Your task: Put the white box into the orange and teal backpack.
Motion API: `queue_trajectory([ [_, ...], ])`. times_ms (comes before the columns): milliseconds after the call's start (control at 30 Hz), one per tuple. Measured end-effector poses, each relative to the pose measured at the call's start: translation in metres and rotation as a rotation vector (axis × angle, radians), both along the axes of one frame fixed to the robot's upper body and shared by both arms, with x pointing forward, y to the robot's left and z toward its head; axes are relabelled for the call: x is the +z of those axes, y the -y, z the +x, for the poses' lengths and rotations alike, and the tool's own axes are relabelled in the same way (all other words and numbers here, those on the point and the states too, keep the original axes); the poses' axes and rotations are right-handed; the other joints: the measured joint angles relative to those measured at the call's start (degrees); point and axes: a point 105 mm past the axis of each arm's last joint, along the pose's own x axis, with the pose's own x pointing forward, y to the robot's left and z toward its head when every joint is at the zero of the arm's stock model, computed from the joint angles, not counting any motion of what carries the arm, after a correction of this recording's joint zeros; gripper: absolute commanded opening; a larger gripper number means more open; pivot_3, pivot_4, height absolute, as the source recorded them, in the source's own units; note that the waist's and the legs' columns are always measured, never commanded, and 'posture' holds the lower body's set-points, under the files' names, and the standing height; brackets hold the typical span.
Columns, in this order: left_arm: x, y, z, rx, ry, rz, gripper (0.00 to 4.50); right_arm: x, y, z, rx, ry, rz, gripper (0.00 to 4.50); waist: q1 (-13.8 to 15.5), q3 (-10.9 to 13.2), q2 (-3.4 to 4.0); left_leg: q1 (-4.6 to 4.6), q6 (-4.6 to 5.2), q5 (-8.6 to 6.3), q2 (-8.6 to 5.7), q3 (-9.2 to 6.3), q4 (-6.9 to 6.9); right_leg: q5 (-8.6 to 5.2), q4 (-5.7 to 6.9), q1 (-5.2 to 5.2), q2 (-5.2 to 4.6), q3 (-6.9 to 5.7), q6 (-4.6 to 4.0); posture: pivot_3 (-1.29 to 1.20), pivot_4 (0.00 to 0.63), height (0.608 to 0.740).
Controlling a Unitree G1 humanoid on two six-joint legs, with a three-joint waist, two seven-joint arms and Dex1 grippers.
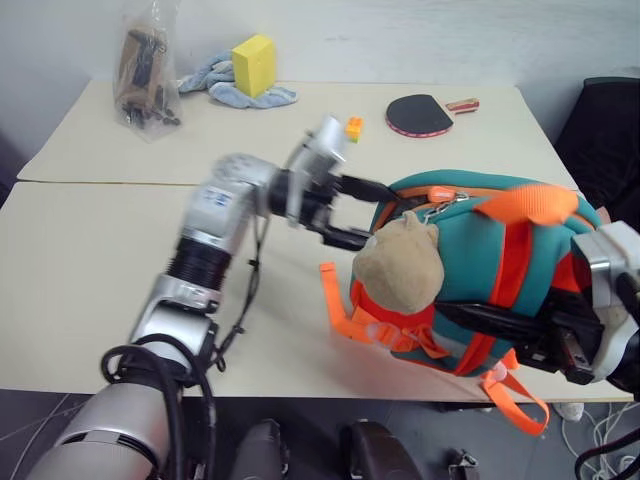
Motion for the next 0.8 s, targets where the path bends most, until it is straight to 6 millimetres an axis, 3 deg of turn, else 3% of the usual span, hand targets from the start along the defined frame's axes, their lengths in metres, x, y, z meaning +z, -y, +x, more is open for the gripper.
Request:
queue_trajectory([
  [233, 0.019, -0.025, -0.011, -0.038, -0.124, -0.043, 4.48, -0.008, -0.002, 0.012, -0.063, 0.022, -0.019, 0.00, 0.1, 0.0, -0.01, 0.07, 0.09, 0.01, -0.07, -0.05, 0.15, 0.00, 0.01, 0.19, -0.14, -0.04, 0.00, 0.00, 0.150, 0.740],
  [367, 0.037, -0.017, -0.044, -0.158, -0.110, -0.051, 4.48, -0.008, -0.002, 0.014, -0.074, 0.034, -0.020, 0.00, 0.1, 0.0, -0.01, 0.09, 0.06, 0.02, -0.05, -0.06, 0.05, 0.00, -0.03, 0.17, -0.09, -0.05, 0.00, 0.00, 0.150, 0.740],
  [433, 0.027, -0.007, -0.050, -0.148, -0.066, -0.001, 4.48, -0.008, -0.003, 0.014, -0.068, 0.029, -0.015, 0.00, 0.1, 0.0, -0.01, 0.20, 0.06, 0.02, -0.06, -0.06, 0.06, 0.00, -0.02, 0.29, -0.08, -0.04, 0.00, 0.00, 0.150, 0.740],
  [600, -0.007, 0.012, -0.041, -0.072, -0.012, 0.095, 4.48, -0.004, -0.007, 0.014, -0.052, 0.035, 0.002, 0.00, 0.1, 0.0, -0.01, 0.30, 0.07, 0.02, -0.06, -0.06, 0.09, 0.00, -0.05, 0.42, -0.07, -0.03, 0.00, 0.00, 0.150, 0.740],
  [800, -0.011, 0.038, -0.023, 0.042, 0.046, 0.033, 4.48, 0.007, -0.011, 0.013, -0.039, 0.042, 0.059, 0.00, 0.3, 0.0, -0.01, 0.26, 0.09, 0.01, -0.08, -0.07, 0.09, 0.00, -0.16, 0.45, -0.08, -0.04, 0.00, 0.00, 0.150, 0.740],
])
